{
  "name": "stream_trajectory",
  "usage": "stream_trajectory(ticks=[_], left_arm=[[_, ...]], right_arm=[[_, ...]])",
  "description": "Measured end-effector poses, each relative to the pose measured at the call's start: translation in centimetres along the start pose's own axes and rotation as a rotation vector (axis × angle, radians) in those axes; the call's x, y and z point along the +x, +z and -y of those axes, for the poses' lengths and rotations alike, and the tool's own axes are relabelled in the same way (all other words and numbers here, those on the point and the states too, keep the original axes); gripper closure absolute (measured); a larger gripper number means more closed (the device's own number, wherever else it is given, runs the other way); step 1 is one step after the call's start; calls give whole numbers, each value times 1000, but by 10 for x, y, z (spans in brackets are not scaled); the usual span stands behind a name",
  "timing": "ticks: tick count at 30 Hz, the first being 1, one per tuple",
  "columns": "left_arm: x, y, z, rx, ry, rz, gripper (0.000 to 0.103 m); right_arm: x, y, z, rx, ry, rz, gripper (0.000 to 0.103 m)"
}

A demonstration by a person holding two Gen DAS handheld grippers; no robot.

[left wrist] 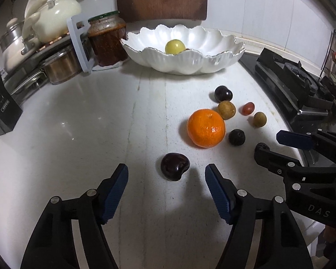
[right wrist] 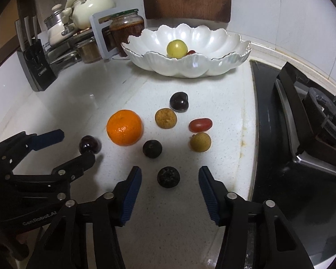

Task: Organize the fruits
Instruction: 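Grasp the dark plum with the left tool while the right tool grasps a blueberry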

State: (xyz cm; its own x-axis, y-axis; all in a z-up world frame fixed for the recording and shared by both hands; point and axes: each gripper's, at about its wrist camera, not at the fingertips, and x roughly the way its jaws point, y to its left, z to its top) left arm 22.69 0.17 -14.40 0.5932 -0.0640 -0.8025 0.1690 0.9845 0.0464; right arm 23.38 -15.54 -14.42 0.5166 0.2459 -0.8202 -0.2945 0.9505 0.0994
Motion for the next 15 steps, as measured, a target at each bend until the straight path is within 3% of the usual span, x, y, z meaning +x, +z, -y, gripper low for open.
stream_trajectory(ticks=[12, 15], left_arm=[[11, 4, 2, 0, -26, -14, 51], [12, 4, 3, 2, -30, -15, 60]], right_arm=[[6, 0, 0, -3, 16, -12, 65], [7, 0, 0, 0, 20, -17, 70]])
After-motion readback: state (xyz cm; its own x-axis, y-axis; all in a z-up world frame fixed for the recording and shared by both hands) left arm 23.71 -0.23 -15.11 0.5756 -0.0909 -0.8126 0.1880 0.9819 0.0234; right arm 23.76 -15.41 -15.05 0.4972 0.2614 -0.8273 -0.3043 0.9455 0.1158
